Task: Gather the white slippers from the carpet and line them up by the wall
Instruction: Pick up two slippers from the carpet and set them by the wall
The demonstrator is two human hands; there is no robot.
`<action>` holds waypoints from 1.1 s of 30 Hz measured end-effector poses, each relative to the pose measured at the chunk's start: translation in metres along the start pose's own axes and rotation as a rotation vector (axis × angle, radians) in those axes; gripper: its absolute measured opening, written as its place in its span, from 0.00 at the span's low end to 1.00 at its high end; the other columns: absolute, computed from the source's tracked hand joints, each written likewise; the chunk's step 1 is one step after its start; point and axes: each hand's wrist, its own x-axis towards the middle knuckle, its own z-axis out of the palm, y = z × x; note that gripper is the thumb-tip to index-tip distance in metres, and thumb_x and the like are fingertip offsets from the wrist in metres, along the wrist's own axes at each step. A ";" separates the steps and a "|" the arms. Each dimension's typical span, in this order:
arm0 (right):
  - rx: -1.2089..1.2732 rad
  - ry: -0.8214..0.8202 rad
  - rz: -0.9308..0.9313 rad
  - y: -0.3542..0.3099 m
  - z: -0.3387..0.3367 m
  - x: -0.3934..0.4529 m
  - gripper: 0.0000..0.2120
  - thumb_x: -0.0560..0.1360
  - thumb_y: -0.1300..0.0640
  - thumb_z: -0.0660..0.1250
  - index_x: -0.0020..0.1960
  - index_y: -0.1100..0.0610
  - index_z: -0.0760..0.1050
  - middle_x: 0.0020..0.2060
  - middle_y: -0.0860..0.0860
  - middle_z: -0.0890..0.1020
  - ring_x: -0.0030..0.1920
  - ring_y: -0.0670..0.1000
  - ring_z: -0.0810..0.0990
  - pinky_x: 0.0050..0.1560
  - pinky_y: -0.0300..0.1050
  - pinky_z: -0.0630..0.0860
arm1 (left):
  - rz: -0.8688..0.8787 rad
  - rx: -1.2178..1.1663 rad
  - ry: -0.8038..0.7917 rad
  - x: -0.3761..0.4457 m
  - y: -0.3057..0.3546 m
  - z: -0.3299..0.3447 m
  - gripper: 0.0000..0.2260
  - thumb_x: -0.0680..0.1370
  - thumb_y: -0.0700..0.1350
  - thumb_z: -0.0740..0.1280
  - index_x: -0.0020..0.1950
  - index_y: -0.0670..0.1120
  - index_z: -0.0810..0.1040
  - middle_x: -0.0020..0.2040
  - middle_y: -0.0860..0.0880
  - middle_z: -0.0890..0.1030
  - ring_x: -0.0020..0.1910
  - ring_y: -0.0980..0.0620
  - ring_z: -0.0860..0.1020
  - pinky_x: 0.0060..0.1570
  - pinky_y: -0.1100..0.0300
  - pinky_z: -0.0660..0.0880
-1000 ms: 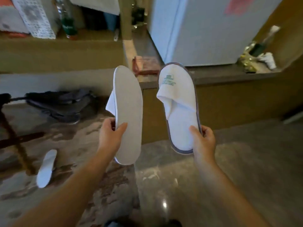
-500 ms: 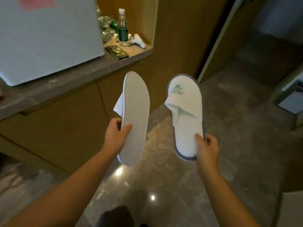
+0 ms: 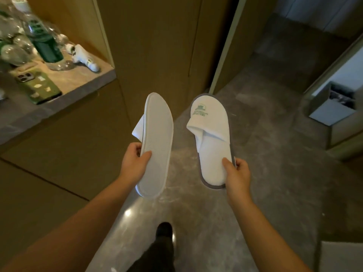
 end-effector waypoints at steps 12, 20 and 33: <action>-0.114 -0.223 0.129 -0.020 0.088 0.223 0.15 0.74 0.58 0.62 0.58 0.62 0.66 0.49 0.54 0.73 0.49 0.53 0.73 0.41 0.41 0.73 | -0.177 0.034 0.172 0.165 0.013 0.088 0.08 0.73 0.42 0.64 0.51 0.41 0.72 0.46 0.46 0.75 0.44 0.47 0.73 0.41 0.57 0.67; -0.382 -0.459 0.140 0.044 0.151 0.366 0.12 0.73 0.60 0.64 0.53 0.67 0.69 0.51 0.62 0.76 0.53 0.60 0.76 0.53 0.54 0.75 | -0.448 -0.053 0.366 0.249 -0.061 0.167 0.07 0.73 0.42 0.64 0.50 0.43 0.72 0.45 0.45 0.76 0.44 0.47 0.74 0.41 0.56 0.68; -0.412 -0.472 0.286 0.359 0.257 0.513 0.10 0.70 0.66 0.65 0.49 0.70 0.72 0.45 0.62 0.77 0.49 0.60 0.76 0.43 0.48 0.73 | -0.449 -0.123 0.432 0.371 -0.355 0.291 0.05 0.73 0.42 0.65 0.48 0.46 0.73 0.40 0.52 0.76 0.38 0.54 0.74 0.36 0.62 0.70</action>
